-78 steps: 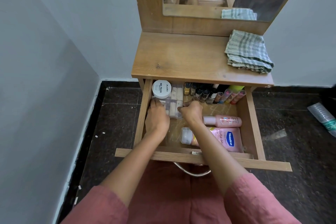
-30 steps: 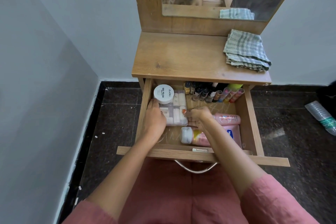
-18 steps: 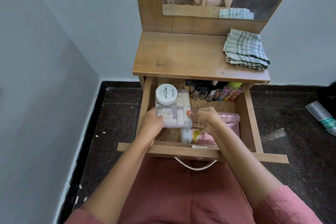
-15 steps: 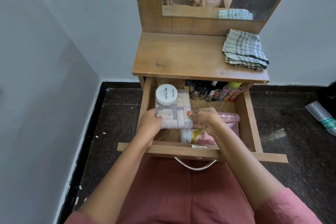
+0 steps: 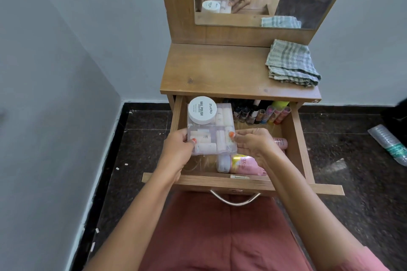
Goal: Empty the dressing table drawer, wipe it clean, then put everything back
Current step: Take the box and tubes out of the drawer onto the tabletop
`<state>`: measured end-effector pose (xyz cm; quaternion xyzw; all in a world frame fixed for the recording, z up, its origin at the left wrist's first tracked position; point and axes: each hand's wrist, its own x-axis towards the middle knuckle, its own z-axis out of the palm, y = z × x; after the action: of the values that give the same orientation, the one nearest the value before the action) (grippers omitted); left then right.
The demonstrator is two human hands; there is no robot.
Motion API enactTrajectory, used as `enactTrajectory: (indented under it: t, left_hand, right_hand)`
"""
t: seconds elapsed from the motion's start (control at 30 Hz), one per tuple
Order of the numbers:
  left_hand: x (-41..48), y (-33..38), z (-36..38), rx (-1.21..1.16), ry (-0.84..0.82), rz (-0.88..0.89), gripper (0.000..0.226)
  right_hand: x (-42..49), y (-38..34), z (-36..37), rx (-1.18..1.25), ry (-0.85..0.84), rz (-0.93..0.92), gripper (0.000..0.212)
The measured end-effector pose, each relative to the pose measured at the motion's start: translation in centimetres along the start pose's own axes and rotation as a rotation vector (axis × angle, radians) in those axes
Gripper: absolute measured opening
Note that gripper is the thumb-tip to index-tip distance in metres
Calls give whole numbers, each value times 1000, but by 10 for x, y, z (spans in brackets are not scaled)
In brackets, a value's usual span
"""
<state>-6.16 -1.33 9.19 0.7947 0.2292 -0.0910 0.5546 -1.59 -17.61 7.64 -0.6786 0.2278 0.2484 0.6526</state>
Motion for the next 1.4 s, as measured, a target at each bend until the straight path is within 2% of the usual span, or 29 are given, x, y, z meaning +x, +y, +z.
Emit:
enactTrajectory:
  t: [0.37, 0.53, 0.6, 0.73, 0.9, 1.03, 1.13, 1.23, 1.4]
  left_hand:
    - [-9, 28, -18, -127, 33, 91, 34]
    - [7, 37, -27, -167, 98, 125, 34]
    - [16, 40, -29, -179, 132, 142, 34]
    - [34, 43, -32, -221, 182, 137, 33]
    - [49, 42, -33, -251, 253, 130, 31]
    - [55, 41, -32, -281, 313, 130, 30]
    - [55, 38, -32, -299, 353, 129, 31]
    - [55, 32, -35, -307, 271, 157, 41]
    - [59, 25, -43, -190, 158, 245, 60]
  right_hand:
    - [-25, -35, 2, 71, -56, -76, 13]
    - [-16, -53, 18, 91, -70, -105, 21]
    - [-11, -59, 26, 105, -61, -112, 24]
    - [1, -66, 40, 125, -31, -98, 9]
    - [21, -71, 54, 108, 74, -121, 17]
    - [28, -73, 58, -17, 190, -194, 25]
    - [22, -73, 59, -138, 194, -262, 26]
    - [12, -75, 57, -276, 128, -316, 20]
    - [4, -77, 57, -425, 37, -350, 37]
